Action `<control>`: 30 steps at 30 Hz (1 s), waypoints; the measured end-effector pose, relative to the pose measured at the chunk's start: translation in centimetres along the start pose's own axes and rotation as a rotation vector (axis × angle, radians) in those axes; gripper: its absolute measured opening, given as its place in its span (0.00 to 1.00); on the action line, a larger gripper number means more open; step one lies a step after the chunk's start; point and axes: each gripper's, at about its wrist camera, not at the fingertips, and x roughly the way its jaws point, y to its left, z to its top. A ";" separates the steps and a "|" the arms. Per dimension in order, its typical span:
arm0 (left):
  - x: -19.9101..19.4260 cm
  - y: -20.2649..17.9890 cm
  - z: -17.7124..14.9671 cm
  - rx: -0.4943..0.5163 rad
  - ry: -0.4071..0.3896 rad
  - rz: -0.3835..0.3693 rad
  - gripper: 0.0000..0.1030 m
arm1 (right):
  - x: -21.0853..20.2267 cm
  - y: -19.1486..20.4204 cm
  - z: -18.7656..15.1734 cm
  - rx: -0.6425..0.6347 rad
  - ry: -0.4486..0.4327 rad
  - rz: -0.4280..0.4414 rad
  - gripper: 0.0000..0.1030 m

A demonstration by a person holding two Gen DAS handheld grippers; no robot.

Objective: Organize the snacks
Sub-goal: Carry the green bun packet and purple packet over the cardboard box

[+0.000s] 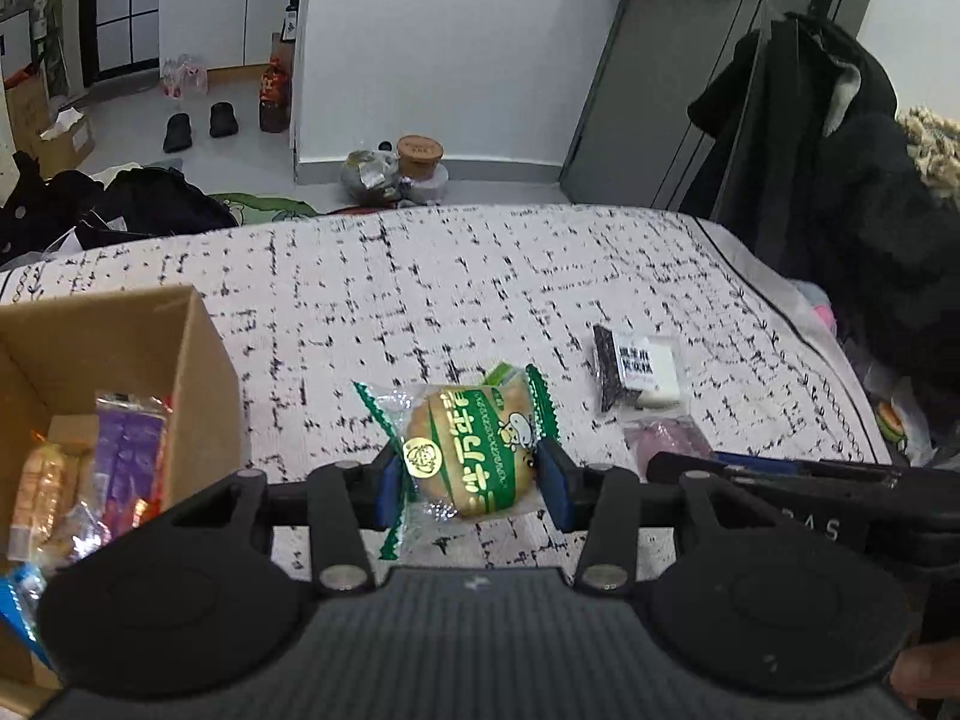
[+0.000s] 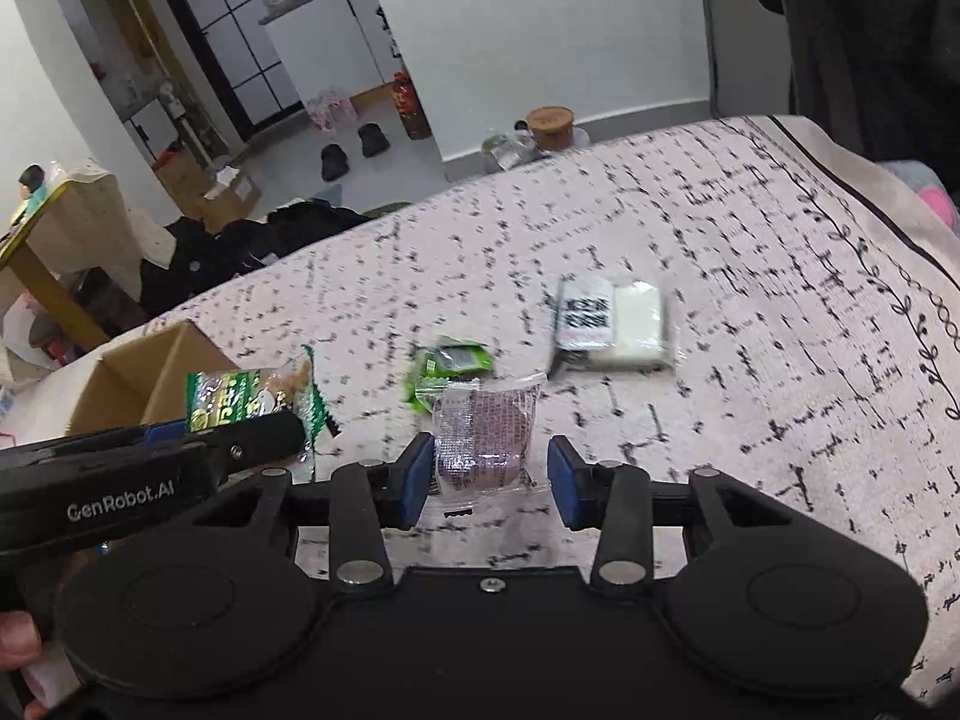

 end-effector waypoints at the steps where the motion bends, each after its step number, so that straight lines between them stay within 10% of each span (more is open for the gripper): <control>1: -0.3 0.2 0.2 -0.003 -0.005 -0.002 0.44 | -0.1 0.3 0.1 -0.002 -0.004 0.004 0.38; 30: -8.8 10.5 2.5 -0.179 -0.155 0.128 0.44 | -1.1 10.2 2.4 -0.115 -0.083 0.139 0.37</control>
